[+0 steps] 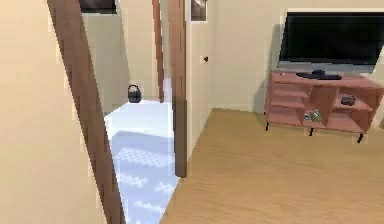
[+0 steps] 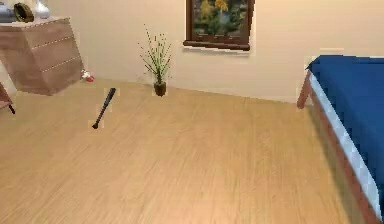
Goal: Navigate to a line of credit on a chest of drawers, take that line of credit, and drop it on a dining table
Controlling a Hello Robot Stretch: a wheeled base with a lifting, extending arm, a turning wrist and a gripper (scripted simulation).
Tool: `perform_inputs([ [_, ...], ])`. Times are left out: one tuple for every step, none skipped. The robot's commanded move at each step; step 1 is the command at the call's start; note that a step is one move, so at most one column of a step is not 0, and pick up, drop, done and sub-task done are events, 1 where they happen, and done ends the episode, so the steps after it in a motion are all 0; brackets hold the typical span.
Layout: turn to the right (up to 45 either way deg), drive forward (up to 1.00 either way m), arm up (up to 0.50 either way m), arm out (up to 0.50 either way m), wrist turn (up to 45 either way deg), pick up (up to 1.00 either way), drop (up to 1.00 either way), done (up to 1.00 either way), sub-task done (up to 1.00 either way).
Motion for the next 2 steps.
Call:
perform_inputs([
  [45.0,0.00,0.00,0.00,0.0,0.00,0.00,0.00,0.00],
  [45.0,0.00,0.00,0.00,0.0,0.00,0.00,0.00,0.00],
])
